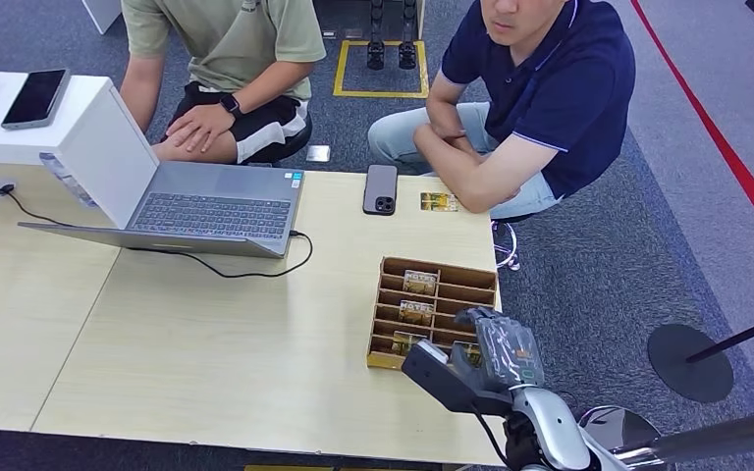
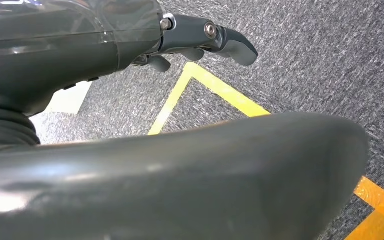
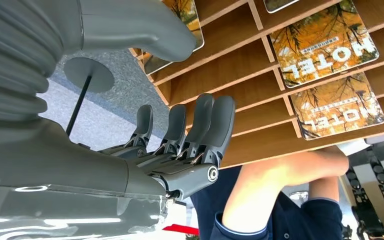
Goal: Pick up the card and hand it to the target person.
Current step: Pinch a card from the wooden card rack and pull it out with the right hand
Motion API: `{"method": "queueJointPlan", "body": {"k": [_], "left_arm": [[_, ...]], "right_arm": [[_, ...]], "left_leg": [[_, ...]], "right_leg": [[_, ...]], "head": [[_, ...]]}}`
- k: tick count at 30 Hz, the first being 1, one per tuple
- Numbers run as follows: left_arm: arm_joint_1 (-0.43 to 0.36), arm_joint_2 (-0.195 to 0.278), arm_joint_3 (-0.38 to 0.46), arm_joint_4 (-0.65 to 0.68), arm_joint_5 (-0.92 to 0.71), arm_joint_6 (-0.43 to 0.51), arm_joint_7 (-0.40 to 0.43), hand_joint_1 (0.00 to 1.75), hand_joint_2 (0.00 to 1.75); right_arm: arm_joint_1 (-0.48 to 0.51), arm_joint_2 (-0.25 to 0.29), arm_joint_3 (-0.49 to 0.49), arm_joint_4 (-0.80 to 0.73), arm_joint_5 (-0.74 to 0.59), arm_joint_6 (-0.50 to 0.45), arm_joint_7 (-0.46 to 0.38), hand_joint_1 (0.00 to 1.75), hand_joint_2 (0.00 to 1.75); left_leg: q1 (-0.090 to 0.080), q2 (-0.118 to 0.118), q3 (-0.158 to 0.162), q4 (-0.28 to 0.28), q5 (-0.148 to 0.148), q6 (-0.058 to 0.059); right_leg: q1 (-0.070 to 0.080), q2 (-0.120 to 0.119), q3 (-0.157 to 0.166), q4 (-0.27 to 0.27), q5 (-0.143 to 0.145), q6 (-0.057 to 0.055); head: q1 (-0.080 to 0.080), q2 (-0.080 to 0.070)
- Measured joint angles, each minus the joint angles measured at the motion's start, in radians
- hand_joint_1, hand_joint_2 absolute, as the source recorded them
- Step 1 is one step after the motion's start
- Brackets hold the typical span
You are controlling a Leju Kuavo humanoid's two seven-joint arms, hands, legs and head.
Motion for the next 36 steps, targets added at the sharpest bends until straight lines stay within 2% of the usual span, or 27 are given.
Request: {"method": "queueJointPlan", "body": {"k": [27, 36], "left_arm": [[0.0, 0.0, 0.0, 0.0, 0.001, 0.0, 0.0, 0.0, 0.0], [0.0, 0.0, 0.0, 0.0, -0.003, 0.0, 0.001, 0.0, 0.0]], "right_arm": [[0.013, -0.021, 0.006, 0.002, -0.024, -0.016, 0.003, 0.89, 1.75], [0.024, -0.021, 0.006, 0.051, -0.05, -0.037, 0.003, 0.87, 1.75]], "left_leg": [[0.0, 0.0, 0.0, 0.0, 0.0, 0.0], [0.0, 0.0, 0.0, 0.0, 0.0, 0.0]], "right_leg": [[0.0, 0.0, 0.0, 0.0, 0.0, 0.0], [0.0, 0.0, 0.0, 0.0, 0.0, 0.0]], "head": [[0.0, 0.0], [0.0, 0.0]]}}
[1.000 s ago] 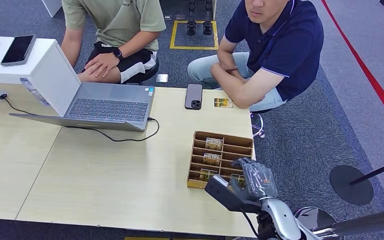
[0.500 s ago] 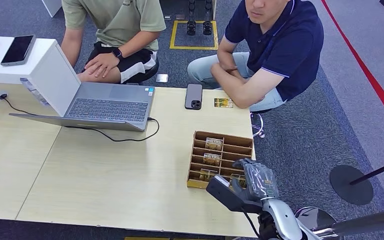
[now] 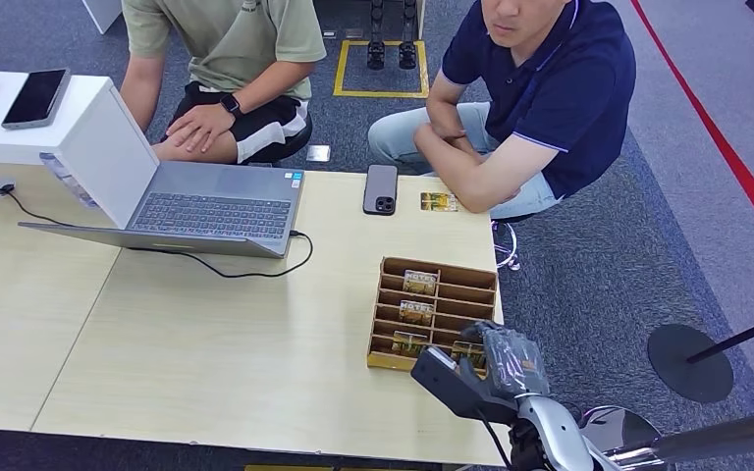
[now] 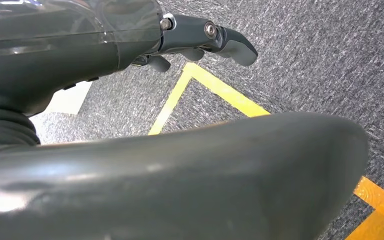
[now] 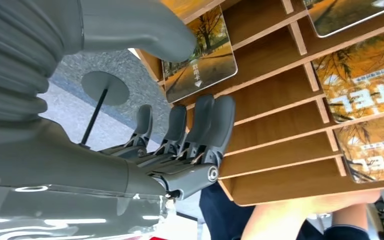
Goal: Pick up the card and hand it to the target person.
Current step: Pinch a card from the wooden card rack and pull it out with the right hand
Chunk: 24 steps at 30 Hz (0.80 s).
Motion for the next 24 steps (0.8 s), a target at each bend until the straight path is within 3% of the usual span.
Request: {"method": "queueJointPlan", "body": {"k": [21, 24], "left_arm": [[0.0, 0.0, 0.0, 0.0, -0.002, -0.001, 0.0, 0.0, 0.0], [0.0, 0.0, 0.0, 0.0, -0.002, -0.001, 0.0, 0.0, 0.0]], "right_arm": [[-0.003, 0.002, 0.01, 0.04, -0.016, 0.0, -0.002, 0.89, 1.75], [-0.003, 0.002, 0.01, 0.044, -0.016, 0.0, -0.002, 0.96, 1.75]], "left_leg": [[0.0, 0.0, 0.0, 0.0, 0.0, 0.0], [0.0, 0.0, 0.0, 0.0, 0.0, 0.0]], "right_leg": [[0.0, 0.0, 0.0, 0.0, 0.0, 0.0], [0.0, 0.0, 0.0, 0.0, 0.0, 0.0]], "head": [[0.0, 0.0], [0.0, 0.0]]}}
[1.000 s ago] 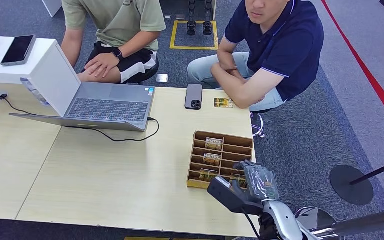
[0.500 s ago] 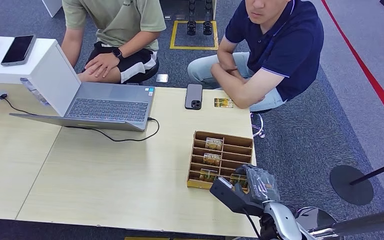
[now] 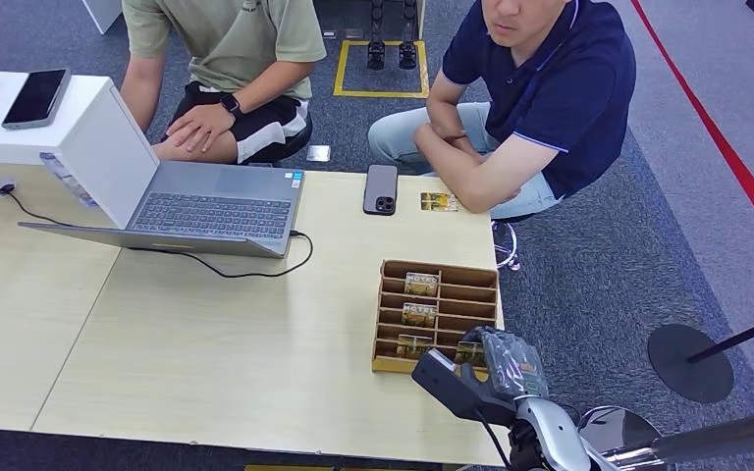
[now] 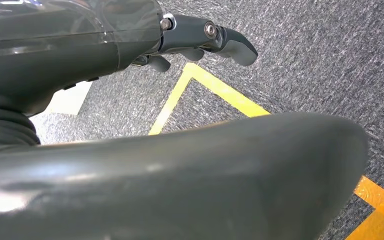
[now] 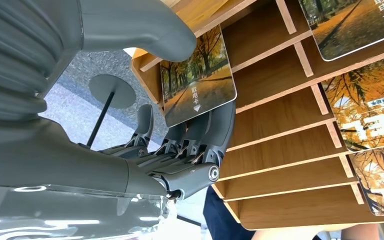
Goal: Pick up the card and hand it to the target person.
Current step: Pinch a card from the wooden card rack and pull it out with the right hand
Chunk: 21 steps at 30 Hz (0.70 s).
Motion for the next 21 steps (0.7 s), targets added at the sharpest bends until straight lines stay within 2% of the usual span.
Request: {"method": "queueJointPlan", "body": {"k": [6, 10, 12, 21], "left_arm": [[0.0, 0.0, 0.0, 0.0, 0.0, 0.0, 0.0, 0.0, 0.0], [0.0, 0.0, 0.0, 0.0, 0.0, 0.0, 0.0, 0.0, 1.75], [0.0, 0.0, 0.0, 0.0, 0.0, 0.001, 0.0, 0.0, 1.75], [0.0, 0.0, 0.0, 0.0, -0.001, 0.019, 0.0, 0.0, 1.75]], "right_arm": [[-0.003, 0.0, 0.0, 0.008, 0.0, -0.001, 0.0, 1.29, 1.75], [-0.009, 0.0, 0.0, 0.013, 0.0, -0.004, 0.0, 1.65, 1.75], [-0.011, 0.0, 0.0, 0.014, 0.0, -0.006, 0.0, 1.74, 1.75], [-0.014, 0.001, 0.0, 0.016, -0.003, -0.008, 0.0, 1.75, 1.75]], "left_leg": [[0.0, 0.0, 0.0, 0.0, 0.0, 0.0], [0.0, 0.0, 0.0, 0.0, 0.0, 0.0], [0.0, 0.0, 0.0, 0.0, 0.0, 0.0], [0.0, 0.0, 0.0, 0.0, 0.0, 0.0]], "right_leg": [[0.0, 0.0, 0.0, 0.0, 0.0, 0.0], [0.0, 0.0, 0.0, 0.0, 0.0, 0.0], [0.0, 0.0, 0.0, 0.0, 0.0, 0.0], [0.0, 0.0, 0.0, 0.0, 0.0, 0.0]], "head": [[0.0, 0.0], [0.0, 0.0], [0.0, 0.0], [0.0, 0.0]]}}
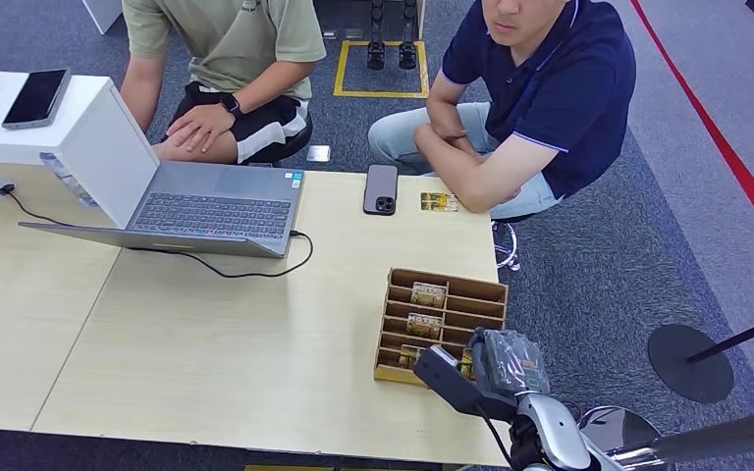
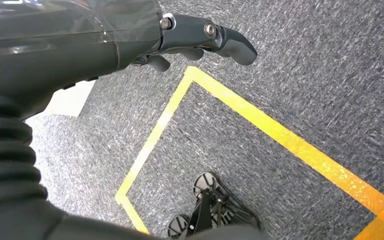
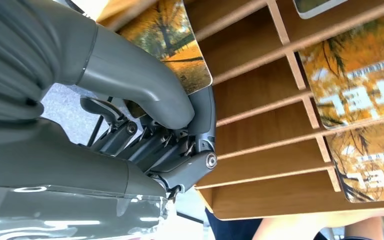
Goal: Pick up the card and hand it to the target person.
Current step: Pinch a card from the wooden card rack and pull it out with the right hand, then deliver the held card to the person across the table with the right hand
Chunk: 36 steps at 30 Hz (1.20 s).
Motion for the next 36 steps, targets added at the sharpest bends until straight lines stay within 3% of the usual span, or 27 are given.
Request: {"method": "queueJointPlan", "body": {"k": [7, 15, 25, 36], "left_arm": [[0.0, 0.0, 0.0, 0.0, 0.001, -0.002, -0.005, 0.0, 1.75], [0.0, 0.0, 0.0, 0.0, 0.001, -0.01, -0.007, 0.0, 1.75], [0.0, 0.0, 0.0, 0.0, 0.001, -0.012, -0.007, 0.0, 1.75], [0.0, -0.005, -0.001, 0.0, -0.025, -0.034, -0.008, 0.0, 1.75]], "right_arm": [[0.0, 0.0, 0.0, 0.001, -0.003, -0.015, -0.008, 1.75, 1.75], [-0.017, 0.007, -0.003, -0.011, -0.072, -0.085, -0.109, 1.75, 1.75], [-0.025, 0.015, -0.012, -0.03, -0.062, -0.108, -0.122, 1.75, 1.75], [-0.027, 0.077, -0.075, -0.037, 0.148, -0.381, -0.294, 1.75, 1.75]], "left_leg": [[0.0, 0.0, 0.0, 0.0, 0.0, 0.0], [0.0, 0.0, 0.0, 0.0, 0.0, 0.0], [0.0, 0.0, 0.0, 0.0, 0.0, 0.0], [0.0, 0.0, -0.001, 0.0, 0.0, 0.0]], "right_leg": [[0.0, 0.0, 0.0, 0.0, 0.0, 0.0], [0.0, 0.0, 0.0, 0.0, 0.0, 0.0], [0.0, 0.0, 0.0, 0.0, 0.0, 0.0], [0.0, 0.0, 0.0, 0.0, 0.0, 0.0]], "head": [[0.0, 0.0], [0.0, 0.0], [0.0, 0.0], [0.0, 0.0]]}}
